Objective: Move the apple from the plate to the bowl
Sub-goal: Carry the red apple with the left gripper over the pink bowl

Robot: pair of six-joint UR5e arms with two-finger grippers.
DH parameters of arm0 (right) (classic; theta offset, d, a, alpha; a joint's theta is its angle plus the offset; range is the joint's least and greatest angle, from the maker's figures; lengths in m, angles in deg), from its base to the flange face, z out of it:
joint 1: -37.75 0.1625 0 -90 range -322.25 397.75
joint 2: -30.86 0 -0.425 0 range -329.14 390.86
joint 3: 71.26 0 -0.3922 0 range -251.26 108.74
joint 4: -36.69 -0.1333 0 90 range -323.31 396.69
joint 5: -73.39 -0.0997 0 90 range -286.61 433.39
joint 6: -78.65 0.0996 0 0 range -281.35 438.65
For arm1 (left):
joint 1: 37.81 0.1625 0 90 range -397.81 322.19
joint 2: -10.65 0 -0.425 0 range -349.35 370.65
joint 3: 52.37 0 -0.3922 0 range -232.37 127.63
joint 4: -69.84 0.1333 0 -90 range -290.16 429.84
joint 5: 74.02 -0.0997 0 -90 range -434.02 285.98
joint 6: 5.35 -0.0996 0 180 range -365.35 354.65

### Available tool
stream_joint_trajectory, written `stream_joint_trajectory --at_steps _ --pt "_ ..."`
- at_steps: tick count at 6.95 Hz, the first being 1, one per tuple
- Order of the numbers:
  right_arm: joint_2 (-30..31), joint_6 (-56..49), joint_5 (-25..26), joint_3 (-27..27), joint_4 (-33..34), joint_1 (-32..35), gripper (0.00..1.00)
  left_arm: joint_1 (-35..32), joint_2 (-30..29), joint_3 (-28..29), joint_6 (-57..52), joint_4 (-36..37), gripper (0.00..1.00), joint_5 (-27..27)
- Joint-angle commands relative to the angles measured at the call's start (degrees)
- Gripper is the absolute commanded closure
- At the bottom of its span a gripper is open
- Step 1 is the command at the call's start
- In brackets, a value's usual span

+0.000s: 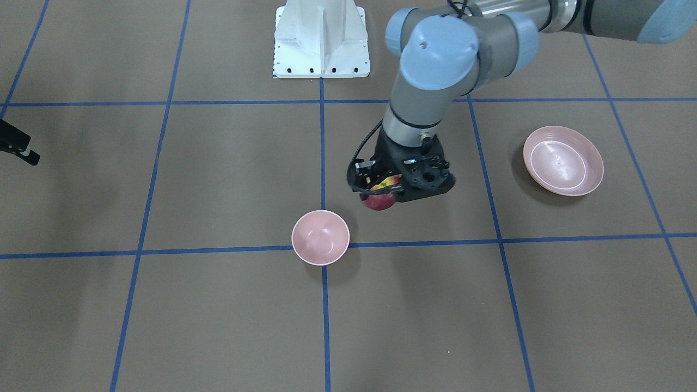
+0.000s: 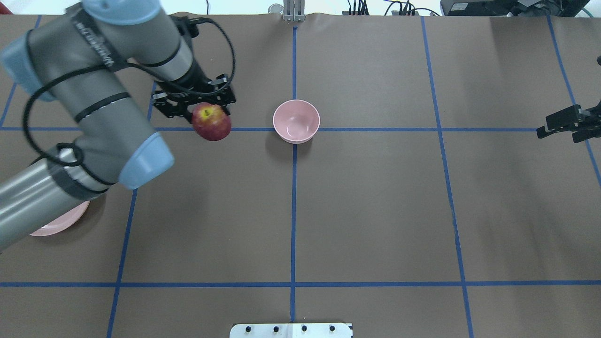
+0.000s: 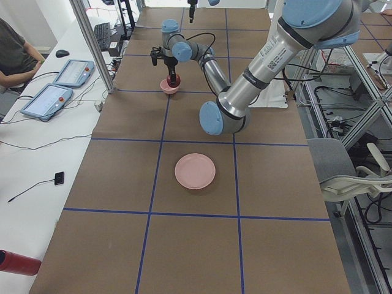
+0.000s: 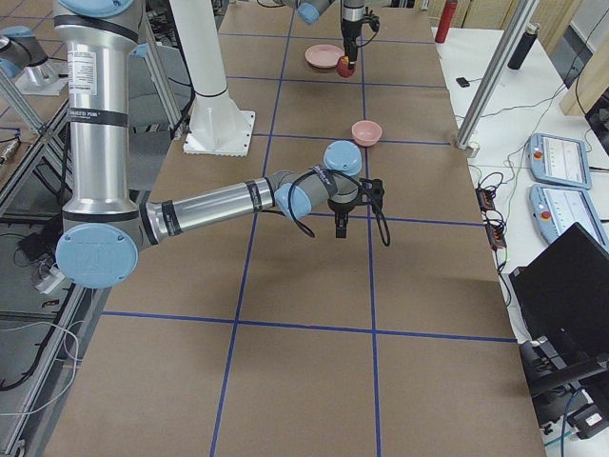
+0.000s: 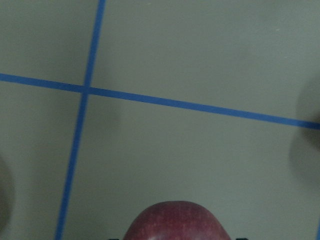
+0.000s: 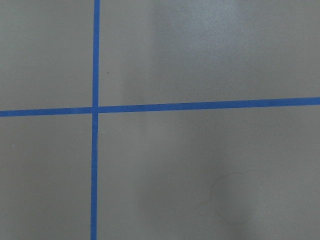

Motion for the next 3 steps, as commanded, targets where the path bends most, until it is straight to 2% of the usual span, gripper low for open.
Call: stream_joint_trajectory --at_steps 1,2,3 --pt "0.25 0.08 0.00 0.01 0.01 -0.11 0.00 1.60 -11.70 17.44 1.88 -5.45 1.00 -2.31" --pt "0.17 0.09 0.00 0.01 0.02 -0.19 0.00 2.47 -14.01 22.03 1.88 -7.29 1.00 -2.40" --pt "-0.01 0.17 0.09 0.19 0.02 -0.28 0.00 4.40 -13.51 22.78 2.66 -7.83 1.00 -3.71"
